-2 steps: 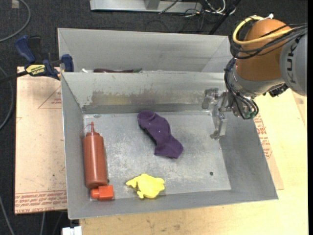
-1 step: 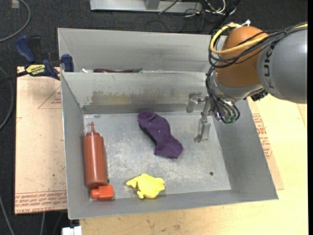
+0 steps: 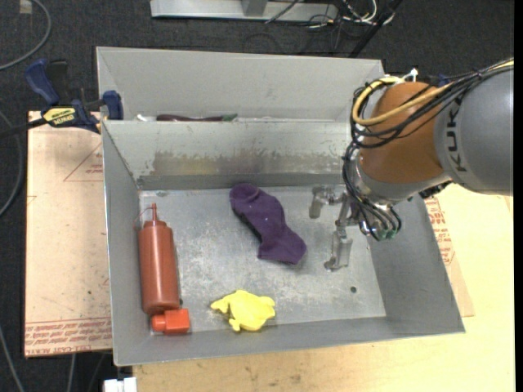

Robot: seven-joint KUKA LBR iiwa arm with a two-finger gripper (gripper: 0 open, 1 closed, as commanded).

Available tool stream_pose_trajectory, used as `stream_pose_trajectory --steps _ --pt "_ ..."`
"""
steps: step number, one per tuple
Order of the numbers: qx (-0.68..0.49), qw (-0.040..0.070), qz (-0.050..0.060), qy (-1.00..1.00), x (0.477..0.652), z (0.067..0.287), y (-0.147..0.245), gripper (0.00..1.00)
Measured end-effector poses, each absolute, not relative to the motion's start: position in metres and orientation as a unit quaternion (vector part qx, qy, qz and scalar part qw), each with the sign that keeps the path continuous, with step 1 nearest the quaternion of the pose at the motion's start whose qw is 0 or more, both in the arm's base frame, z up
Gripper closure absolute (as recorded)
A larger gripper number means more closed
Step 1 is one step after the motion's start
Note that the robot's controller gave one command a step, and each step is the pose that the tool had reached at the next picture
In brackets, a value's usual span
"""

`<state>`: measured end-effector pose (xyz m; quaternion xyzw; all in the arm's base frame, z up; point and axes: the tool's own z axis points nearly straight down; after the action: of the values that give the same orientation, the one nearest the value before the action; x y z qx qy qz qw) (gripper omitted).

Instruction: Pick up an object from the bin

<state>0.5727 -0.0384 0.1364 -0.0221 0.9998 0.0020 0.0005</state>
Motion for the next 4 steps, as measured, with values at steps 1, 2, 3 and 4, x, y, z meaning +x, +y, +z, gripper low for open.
stream_pose_trajectory --steps 1,2,3,4 --pt "-0.045 -0.002 0.0 0.999 0.551 0.121 -0.039 0.0" --pt "-0.052 -0.001 0.0 0.999 0.562 0.116 -0.036 0.0" --pt "-0.061 -0.003 0.002 0.998 0.567 0.13 -0.042 0.0" --pt "-0.019 0.004 -0.002 1.0 0.555 0.125 -0.017 0.0"
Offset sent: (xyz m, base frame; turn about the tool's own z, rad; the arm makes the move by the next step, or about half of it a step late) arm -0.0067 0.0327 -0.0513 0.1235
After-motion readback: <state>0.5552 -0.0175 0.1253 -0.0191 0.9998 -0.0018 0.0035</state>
